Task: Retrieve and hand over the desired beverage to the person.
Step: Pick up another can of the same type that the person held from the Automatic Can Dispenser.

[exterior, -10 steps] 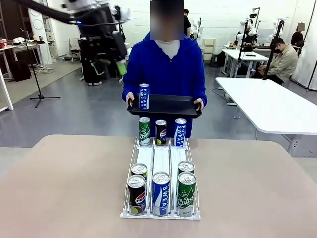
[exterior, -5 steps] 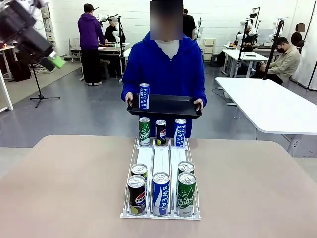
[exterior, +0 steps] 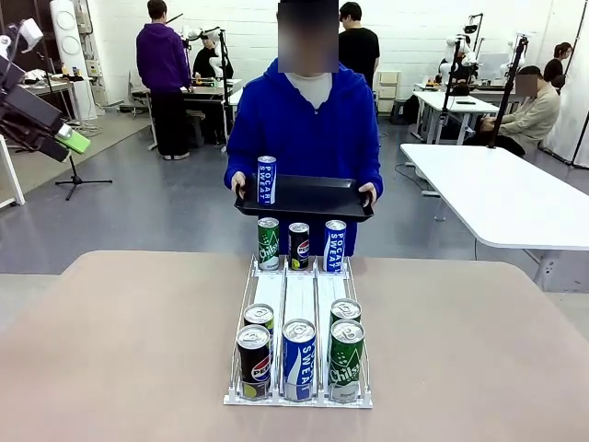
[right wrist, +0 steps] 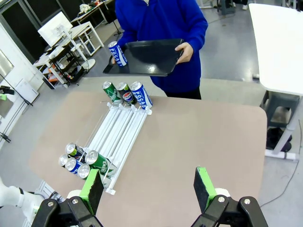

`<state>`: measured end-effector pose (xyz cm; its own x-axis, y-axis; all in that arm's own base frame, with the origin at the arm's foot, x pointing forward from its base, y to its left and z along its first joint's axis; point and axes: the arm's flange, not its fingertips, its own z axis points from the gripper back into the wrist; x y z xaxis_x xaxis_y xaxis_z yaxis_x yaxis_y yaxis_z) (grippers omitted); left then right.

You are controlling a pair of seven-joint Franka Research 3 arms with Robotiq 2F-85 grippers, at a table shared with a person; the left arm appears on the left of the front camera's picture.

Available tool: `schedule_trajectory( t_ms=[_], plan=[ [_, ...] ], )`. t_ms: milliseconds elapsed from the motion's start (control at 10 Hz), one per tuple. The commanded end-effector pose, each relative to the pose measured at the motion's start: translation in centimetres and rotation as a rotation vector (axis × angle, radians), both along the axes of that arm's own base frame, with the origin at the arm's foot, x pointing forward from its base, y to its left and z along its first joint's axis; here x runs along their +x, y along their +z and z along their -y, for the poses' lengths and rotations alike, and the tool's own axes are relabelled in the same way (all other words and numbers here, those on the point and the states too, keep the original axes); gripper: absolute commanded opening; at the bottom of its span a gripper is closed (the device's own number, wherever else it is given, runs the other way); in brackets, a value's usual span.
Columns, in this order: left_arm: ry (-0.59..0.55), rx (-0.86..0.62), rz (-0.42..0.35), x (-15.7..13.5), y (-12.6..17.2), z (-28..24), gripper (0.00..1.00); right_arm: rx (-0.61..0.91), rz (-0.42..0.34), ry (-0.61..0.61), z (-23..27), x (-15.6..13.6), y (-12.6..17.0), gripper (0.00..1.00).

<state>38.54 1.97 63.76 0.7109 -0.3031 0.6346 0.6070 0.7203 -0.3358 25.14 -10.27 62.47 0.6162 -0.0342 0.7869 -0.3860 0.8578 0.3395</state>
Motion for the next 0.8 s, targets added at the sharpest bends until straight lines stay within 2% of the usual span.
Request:
schedule_trajectory(
  t_ms=[0,700],
  plan=[
    [0.015,-0.002,0.006,-0.28,0.40,0.31,1.00,0.016,0.004,0.016,-0.08,0.22,-0.23,1.00],
    [0.000,0.000,0.000,0.00,0.00,0.00,1.00,0.016,0.004,0.016,-0.08,0.22,-0.23,1.00]
  ],
)
